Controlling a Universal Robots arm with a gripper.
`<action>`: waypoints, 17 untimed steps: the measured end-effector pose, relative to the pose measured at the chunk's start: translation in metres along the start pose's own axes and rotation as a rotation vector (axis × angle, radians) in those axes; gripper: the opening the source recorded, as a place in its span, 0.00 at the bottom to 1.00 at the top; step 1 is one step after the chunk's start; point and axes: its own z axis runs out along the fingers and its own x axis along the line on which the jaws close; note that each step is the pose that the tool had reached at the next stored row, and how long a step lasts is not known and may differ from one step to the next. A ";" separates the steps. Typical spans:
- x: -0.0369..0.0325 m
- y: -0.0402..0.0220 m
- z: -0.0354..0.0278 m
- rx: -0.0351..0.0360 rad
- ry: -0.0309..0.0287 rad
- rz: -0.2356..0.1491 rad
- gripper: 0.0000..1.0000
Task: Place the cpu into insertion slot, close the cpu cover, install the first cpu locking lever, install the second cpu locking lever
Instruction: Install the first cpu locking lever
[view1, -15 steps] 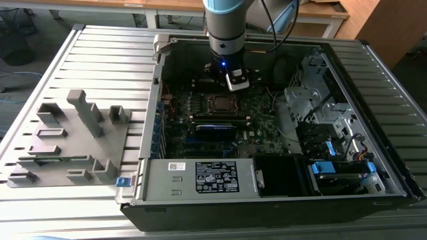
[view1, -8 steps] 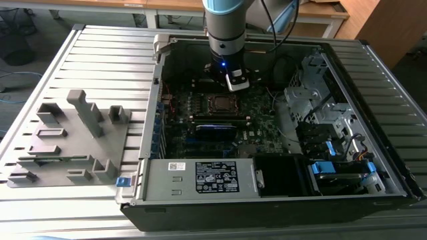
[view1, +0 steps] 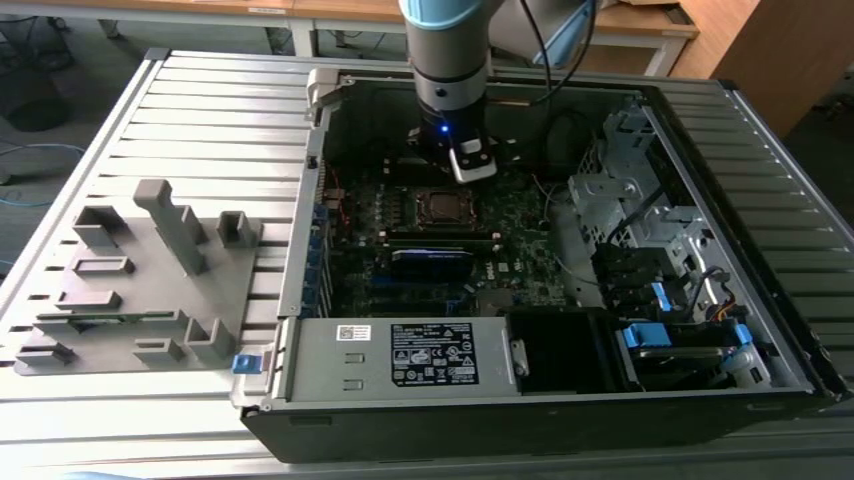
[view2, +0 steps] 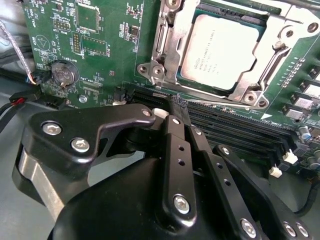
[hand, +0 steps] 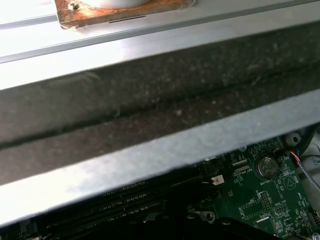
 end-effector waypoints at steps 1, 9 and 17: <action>0.0004 -0.0002 0.0001 -0.0010 -0.0022 0.000 0.10; 0.0024 -0.0011 0.0007 -0.0121 -0.0185 -0.003 0.10; 0.0046 -0.0019 0.0010 -0.0131 -0.0225 0.009 0.10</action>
